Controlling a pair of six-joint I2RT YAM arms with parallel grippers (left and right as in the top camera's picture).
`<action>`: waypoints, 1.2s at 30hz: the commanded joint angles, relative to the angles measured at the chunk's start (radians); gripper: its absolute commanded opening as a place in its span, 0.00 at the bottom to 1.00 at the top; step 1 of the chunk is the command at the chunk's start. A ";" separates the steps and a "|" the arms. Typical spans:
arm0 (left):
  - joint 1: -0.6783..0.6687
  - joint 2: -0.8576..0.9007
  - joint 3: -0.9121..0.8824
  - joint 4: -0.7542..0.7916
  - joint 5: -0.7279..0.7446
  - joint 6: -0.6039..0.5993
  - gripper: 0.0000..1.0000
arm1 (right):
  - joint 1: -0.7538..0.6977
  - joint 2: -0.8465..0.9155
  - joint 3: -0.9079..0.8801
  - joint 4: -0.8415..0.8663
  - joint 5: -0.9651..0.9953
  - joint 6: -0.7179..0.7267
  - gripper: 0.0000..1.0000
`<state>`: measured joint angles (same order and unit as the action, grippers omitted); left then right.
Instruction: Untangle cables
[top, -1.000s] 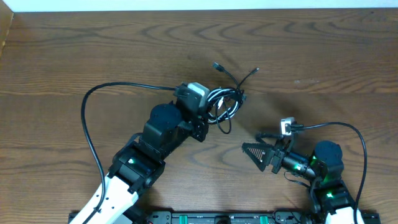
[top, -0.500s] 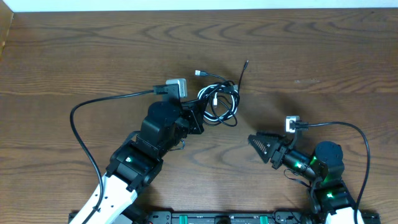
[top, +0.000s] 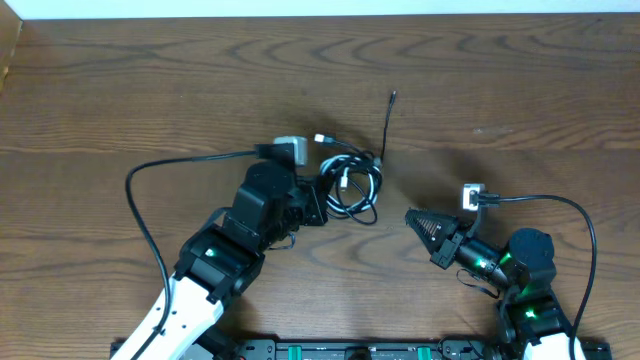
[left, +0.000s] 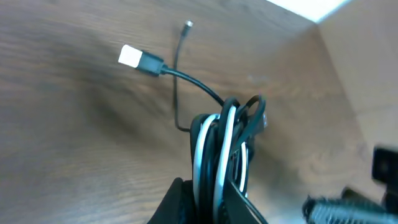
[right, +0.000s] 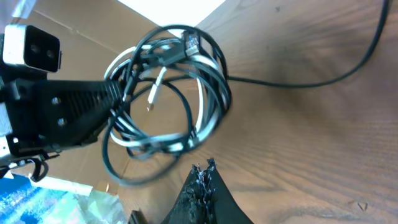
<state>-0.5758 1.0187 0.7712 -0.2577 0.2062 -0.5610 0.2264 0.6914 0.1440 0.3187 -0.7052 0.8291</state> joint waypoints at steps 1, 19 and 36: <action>0.003 0.000 0.038 0.013 0.122 0.195 0.08 | -0.006 -0.004 0.000 0.021 -0.028 -0.014 0.01; -0.103 0.089 0.038 0.113 0.126 0.182 0.08 | -0.002 -0.004 0.000 0.052 -0.111 0.198 0.20; -0.217 0.106 0.038 0.214 0.125 0.182 0.08 | -0.002 -0.004 0.000 0.052 -0.108 0.274 0.25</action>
<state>-0.7727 1.1244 0.7712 -0.0704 0.3164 -0.3912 0.2264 0.6914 0.1440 0.3676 -0.8120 1.0866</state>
